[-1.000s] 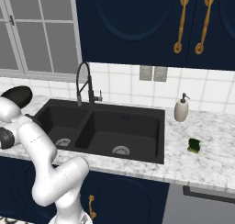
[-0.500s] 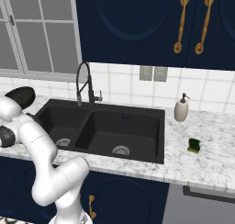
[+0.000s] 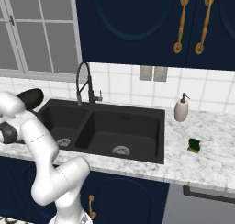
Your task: Pick the pan and sponge and place them into the sink. Then turn on the water.
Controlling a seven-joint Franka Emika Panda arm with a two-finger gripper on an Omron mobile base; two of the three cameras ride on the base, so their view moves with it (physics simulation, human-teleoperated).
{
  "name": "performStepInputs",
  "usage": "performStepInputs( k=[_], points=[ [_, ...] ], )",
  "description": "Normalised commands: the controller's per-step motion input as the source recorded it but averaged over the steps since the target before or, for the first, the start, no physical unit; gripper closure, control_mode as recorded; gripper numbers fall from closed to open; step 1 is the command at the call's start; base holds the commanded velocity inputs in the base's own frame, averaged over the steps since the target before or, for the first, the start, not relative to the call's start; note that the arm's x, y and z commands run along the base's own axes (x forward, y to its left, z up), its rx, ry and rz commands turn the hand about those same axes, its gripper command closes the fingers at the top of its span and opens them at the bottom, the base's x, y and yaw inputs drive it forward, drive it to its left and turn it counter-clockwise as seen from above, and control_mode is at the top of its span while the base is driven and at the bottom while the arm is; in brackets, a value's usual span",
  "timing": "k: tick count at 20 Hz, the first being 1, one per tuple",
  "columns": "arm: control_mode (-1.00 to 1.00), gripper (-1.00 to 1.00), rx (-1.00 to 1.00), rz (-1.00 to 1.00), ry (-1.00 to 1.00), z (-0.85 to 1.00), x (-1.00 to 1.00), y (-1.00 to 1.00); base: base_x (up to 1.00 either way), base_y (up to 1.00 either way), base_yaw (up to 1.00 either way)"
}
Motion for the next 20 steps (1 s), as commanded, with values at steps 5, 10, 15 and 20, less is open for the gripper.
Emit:
performStepInputs(
  k=[5, 10, 15, 20],
  points=[
    [-1.0, 1.0, 0.02, -0.22, -0.01, 0.0, -0.11, -0.5, 0.0, 0.0, 0.0],
    [-1.0, 1.0, 0.04, -0.18, 0.0, 0.0, -0.26, -0.62, 0.0, 0.0, 0.0],
    [-1.0, 1.0, 0.1, -0.15, -0.05, 0.07, -0.38, -0.74, 0.0, 0.0, 0.0],
    [-1.0, 1.0, 0.15, -0.13, -0.14, 0.05, -0.37, -0.7, 0.0, 0.0, 0.0]
  ],
)
